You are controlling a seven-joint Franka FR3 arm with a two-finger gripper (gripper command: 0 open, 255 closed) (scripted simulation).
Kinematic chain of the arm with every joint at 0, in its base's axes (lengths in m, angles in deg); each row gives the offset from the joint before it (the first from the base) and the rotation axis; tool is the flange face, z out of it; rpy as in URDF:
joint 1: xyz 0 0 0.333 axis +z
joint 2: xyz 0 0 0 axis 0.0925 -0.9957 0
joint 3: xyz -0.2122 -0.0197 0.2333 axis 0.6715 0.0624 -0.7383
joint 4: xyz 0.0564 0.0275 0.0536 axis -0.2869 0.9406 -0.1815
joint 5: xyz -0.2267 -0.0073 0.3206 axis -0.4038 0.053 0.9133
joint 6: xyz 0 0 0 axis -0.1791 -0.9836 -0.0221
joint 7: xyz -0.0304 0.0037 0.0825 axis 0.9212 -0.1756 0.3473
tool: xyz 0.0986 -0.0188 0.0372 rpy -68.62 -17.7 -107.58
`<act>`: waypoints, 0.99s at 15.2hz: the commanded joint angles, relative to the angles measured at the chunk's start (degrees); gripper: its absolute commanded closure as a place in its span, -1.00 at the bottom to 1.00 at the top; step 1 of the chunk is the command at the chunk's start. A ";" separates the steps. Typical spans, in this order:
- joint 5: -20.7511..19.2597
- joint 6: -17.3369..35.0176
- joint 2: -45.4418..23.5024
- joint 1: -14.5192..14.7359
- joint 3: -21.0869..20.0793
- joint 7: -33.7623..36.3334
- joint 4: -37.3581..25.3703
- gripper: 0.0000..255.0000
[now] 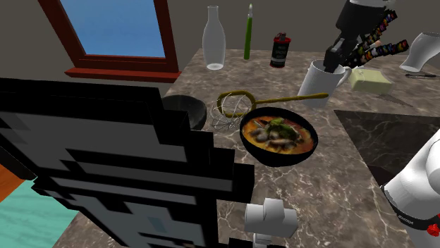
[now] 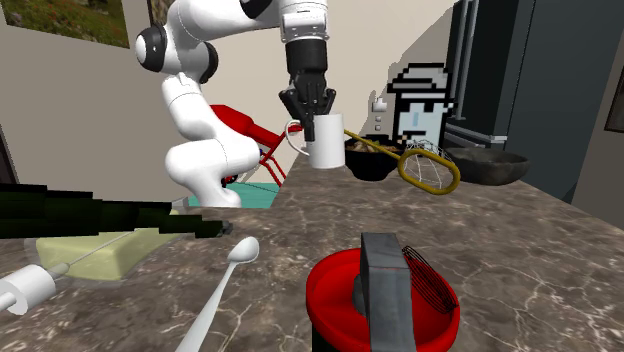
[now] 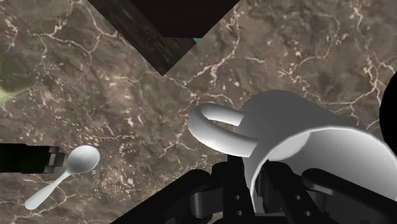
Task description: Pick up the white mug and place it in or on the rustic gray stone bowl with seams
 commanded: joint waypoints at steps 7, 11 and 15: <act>-0.34 -5.64 -1.77 -0.20 0.31 0.08 -7.39 1.00; -0.48 -8.34 -3.00 -0.30 0.43 0.13 -11.32 1.00; -0.61 -10.84 -4.25 -0.39 0.52 0.18 -15.07 1.00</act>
